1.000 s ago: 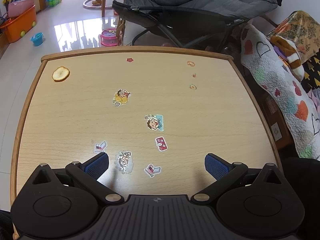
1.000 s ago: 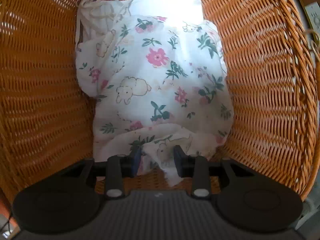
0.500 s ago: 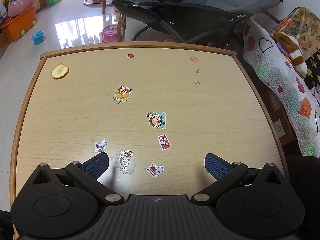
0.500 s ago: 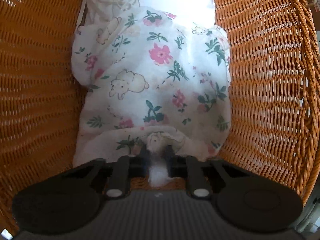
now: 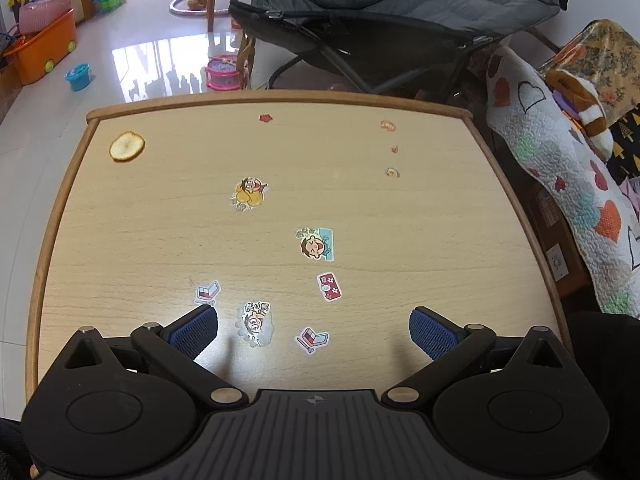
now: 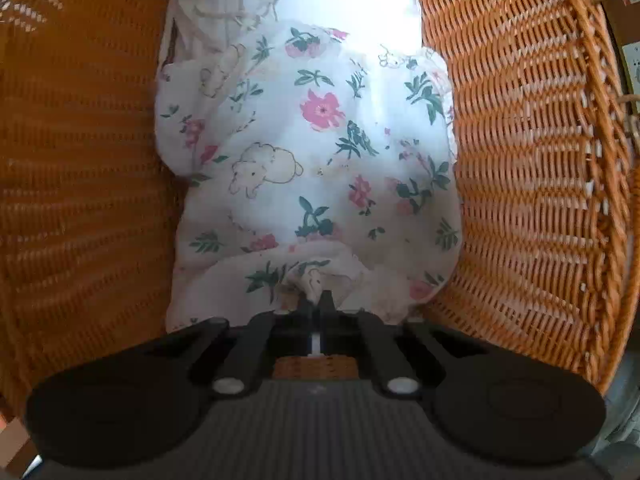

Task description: Fold clothes

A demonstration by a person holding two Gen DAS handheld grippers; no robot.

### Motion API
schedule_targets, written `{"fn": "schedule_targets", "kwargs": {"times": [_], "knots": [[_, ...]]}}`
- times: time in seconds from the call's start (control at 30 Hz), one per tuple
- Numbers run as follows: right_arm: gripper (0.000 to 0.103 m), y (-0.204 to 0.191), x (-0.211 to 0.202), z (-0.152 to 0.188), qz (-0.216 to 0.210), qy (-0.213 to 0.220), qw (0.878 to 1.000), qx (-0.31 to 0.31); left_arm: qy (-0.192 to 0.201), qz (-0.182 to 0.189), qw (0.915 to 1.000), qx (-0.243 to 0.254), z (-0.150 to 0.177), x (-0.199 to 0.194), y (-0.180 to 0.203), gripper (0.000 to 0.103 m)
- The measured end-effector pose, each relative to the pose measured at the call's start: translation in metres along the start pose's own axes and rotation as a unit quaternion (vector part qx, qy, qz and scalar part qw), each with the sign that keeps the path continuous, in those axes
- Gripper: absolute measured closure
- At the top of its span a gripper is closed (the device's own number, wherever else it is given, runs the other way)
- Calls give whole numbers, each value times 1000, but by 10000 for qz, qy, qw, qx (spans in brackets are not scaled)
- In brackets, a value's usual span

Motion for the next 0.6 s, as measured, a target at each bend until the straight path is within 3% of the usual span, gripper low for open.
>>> {"fn": "schedule_targets", "kwargs": {"times": [0.6], "knots": [[100,6,-109,11,-169,758,9970,-39,514,235,9984,-13,2,-53,7,0]]}}
Point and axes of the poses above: each gripper's, at about its wrist camera, not at the fingertips, and x roughly the way its jaws point, y to its right, z to its underside, the point moved 6 cm from there along x, roughly the way its jaws point, and after that the axes turned 4 degrees about x, right-handed, at the moved point
